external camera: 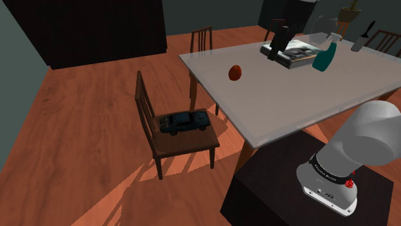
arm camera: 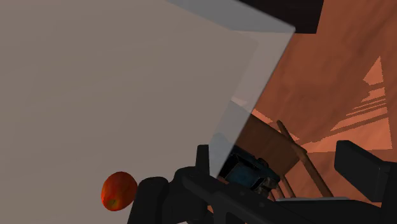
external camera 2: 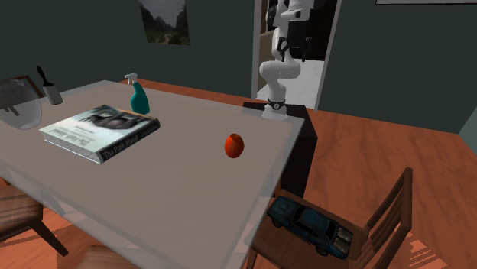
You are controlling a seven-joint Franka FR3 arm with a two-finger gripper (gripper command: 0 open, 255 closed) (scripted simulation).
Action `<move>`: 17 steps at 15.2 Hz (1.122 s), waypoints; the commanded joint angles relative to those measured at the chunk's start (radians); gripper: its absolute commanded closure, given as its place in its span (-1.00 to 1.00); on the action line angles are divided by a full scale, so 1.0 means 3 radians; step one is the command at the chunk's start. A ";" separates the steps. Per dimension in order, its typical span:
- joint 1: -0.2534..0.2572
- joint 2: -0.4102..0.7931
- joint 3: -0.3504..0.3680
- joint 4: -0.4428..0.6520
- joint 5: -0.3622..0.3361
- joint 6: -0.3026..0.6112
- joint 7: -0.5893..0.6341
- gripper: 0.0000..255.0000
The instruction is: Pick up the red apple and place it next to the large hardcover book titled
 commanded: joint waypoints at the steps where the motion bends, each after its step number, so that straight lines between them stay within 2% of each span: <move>1: 0.0000 0.0000 0.0000 0.0000 0.0000 0.0000 0.0000 -1.00; 9: -0.0128 0.0764 -0.0331 0.0126 -0.0112 0.0542 -0.0352 -1.00; 17: -0.0220 0.1664 -0.0626 0.0515 -0.0080 0.0950 -0.0712 -1.00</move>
